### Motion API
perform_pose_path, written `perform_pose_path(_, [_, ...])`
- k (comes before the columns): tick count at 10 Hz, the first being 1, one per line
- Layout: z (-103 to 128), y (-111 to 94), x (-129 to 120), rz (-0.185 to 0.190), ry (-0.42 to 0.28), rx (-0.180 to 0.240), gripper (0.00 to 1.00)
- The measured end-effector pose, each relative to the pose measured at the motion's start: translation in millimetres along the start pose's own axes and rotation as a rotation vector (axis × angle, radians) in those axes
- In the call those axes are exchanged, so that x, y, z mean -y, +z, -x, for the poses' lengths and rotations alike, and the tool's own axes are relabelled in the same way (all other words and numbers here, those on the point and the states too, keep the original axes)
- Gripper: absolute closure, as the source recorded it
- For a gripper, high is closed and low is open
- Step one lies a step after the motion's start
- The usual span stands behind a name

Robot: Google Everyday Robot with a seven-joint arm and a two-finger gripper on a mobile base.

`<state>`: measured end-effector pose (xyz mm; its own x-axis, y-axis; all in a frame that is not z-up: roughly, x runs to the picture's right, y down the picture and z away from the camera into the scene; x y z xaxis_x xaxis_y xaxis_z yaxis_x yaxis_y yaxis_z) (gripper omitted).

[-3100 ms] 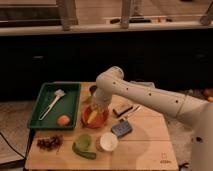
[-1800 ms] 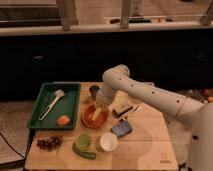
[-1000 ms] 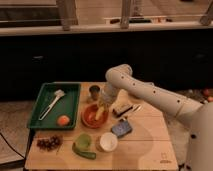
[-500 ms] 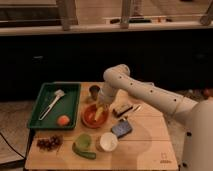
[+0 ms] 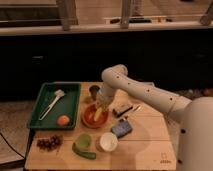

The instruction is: Place banana in red bowl

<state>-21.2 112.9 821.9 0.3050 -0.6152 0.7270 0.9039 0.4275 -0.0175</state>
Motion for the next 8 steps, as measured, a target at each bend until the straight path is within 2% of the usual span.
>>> perform_pose_path(8, [0.5,9.2,8.1,0.036,-0.017,0.015,1.0])
